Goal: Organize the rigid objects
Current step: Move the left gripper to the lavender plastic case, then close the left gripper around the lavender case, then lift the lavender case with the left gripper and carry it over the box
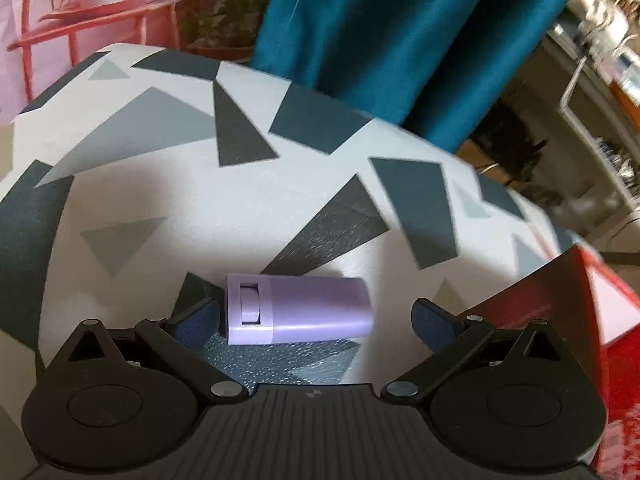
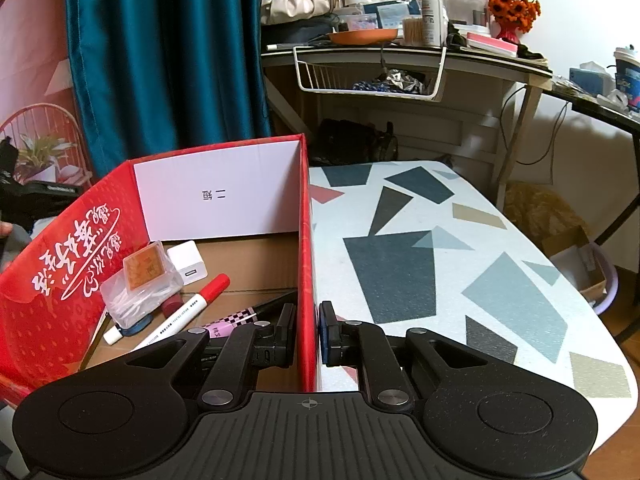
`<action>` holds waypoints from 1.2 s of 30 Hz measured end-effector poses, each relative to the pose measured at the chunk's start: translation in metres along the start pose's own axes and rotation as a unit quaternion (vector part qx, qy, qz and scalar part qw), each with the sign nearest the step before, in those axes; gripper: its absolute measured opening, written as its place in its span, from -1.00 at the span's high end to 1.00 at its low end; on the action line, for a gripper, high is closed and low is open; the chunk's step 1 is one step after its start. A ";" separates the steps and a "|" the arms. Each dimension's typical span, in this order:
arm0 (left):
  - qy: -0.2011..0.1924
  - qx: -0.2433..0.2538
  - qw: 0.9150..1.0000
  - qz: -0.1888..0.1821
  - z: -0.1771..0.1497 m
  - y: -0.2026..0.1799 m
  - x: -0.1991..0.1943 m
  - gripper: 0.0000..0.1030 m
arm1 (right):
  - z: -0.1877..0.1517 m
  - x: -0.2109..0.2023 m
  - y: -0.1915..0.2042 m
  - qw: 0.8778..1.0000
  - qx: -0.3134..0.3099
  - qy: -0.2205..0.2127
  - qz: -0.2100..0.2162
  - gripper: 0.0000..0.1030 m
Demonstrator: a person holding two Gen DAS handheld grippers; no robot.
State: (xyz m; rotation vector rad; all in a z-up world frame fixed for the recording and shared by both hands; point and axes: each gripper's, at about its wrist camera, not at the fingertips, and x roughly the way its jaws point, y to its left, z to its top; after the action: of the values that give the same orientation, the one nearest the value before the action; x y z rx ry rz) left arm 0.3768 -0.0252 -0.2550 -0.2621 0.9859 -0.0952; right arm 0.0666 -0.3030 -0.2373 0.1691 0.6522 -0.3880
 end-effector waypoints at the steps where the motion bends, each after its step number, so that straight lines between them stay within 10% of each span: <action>1: 0.003 -0.003 1.000 0.006 -0.001 0.001 0.002 -1.00 | 0.000 0.000 0.000 1.000 0.000 0.000 0.001 0.76; 16: -0.002 0.072 0.991 0.112 -0.007 -0.023 0.027 -0.96 | 0.000 0.000 0.000 1.000 0.001 0.000 0.003 0.75; 36: -0.067 0.181 0.981 -0.010 -0.028 0.009 -0.019 -0.71 | 0.001 0.000 0.000 1.000 0.003 0.000 0.003 0.75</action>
State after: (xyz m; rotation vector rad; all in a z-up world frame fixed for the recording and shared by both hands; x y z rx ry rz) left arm 0.3430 -0.0174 -0.2568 0.0549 0.8141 -0.2680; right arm 0.0670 -0.3035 -0.2369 0.1758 0.6505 -0.3845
